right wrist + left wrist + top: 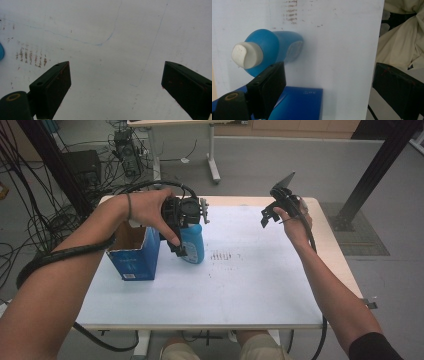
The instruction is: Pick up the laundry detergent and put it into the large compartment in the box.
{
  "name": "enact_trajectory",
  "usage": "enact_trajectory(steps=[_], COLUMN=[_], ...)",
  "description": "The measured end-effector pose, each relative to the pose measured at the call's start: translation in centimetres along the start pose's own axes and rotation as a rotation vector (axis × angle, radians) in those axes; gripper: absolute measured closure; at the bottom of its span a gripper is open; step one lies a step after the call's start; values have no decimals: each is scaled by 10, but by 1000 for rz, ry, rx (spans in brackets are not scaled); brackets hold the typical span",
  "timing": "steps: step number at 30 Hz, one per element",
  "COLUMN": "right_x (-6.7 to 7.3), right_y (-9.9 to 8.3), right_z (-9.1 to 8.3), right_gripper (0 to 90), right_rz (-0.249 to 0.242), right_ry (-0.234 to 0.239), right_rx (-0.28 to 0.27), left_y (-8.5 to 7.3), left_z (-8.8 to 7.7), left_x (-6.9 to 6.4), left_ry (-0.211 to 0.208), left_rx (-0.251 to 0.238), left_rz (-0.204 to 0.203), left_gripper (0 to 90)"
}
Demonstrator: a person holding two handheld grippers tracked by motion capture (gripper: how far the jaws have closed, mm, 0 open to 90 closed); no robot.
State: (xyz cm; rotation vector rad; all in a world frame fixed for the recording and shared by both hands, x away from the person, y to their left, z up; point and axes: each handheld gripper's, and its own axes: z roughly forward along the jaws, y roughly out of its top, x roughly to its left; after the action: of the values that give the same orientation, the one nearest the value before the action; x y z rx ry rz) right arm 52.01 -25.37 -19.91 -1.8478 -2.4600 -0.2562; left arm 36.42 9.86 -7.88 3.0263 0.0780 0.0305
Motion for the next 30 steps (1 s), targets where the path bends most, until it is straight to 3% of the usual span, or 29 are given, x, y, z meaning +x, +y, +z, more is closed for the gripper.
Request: enact_trajectory(steps=[30], right_x=[1], right_y=[-4], right_z=[-4], right_gripper=[87], right_rz=[0], right_ry=[1], right_rx=[-6], left_y=[3], left_z=[-8], left_x=[-6], left_ry=[7], left_rx=[8], left_rz=[5], left_gripper=[119])
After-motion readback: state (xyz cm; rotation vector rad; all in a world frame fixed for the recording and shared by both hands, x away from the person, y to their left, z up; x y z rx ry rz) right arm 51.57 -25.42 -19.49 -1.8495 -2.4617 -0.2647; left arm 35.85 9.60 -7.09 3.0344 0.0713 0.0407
